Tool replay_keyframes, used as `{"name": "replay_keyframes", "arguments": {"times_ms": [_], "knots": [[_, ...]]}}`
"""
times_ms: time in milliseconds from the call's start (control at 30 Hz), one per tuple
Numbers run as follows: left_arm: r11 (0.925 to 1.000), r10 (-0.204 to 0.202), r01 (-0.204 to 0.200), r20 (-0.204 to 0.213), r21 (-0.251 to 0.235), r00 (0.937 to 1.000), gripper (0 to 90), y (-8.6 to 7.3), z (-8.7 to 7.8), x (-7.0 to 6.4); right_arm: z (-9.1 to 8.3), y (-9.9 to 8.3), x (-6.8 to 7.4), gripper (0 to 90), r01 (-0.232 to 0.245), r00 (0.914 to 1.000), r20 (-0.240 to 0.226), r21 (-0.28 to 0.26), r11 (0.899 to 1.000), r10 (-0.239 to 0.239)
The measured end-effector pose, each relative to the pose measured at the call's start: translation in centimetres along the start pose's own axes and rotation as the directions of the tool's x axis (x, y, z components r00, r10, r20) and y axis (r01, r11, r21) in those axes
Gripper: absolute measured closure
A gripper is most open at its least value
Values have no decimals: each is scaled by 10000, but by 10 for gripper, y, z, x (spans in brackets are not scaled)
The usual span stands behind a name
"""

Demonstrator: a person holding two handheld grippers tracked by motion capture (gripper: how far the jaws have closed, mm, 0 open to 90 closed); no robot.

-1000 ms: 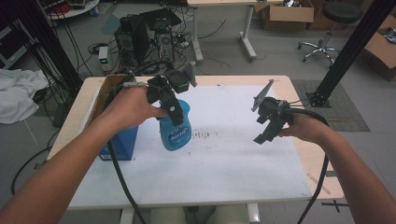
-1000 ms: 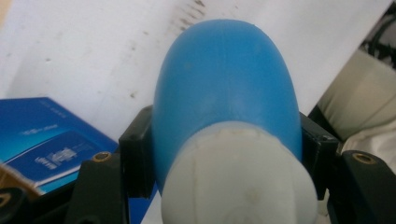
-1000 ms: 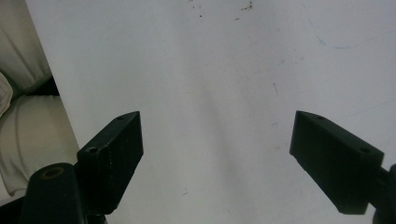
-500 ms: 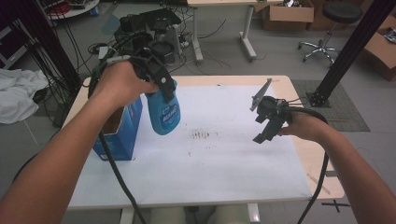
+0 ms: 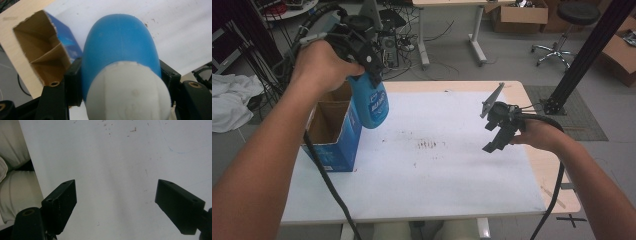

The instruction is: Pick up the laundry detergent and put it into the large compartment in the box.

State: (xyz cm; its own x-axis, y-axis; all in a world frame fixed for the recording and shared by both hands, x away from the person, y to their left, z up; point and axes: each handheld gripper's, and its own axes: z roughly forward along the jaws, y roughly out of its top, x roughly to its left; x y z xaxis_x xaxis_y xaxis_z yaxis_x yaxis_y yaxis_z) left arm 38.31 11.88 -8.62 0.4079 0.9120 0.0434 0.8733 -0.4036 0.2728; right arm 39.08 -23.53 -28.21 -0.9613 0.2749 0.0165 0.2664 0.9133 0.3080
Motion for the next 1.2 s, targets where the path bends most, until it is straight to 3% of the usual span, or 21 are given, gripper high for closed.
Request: {"name": "replay_keyframes", "arguments": {"times_ms": [133,267,300,467,700,967,1200], "knots": [[9962,-876,875,-163,-37,9960,380,-1,-9,18,-1,-1,0,174,-4,10000,27,-16,10000,4],[9919,-1270,1271,-447,7,9909,381,-3,-9,26,-1,0,-1,175,-10,10000,17,-14,10000,10],[9876,-1569,1569,-515,-36,9863,380,-5,-9,32,-1,0,-1,174,-1,10000,17,-6,10000,1],[9792,-2031,2029,-572,-83,9775,380,-10,-9,45,0,0,-1,175,15,10000,4,17,10000,-15],[9589,-2833,2806,-873,-421,9550,381,-21,-11,66,0,1,-1,175,17,10000,30,62,10000,-17],[9450,-3261,3203,-1134,-663,9385,380,-29,-5,80,0,2,-1,175,53,10000,55,71,10000,-53],[9422,-3345,3279,-1392,-686,9321,381,-33,6,86,1,3,-1,175,63,10000,17,149,9999,-63]]}}
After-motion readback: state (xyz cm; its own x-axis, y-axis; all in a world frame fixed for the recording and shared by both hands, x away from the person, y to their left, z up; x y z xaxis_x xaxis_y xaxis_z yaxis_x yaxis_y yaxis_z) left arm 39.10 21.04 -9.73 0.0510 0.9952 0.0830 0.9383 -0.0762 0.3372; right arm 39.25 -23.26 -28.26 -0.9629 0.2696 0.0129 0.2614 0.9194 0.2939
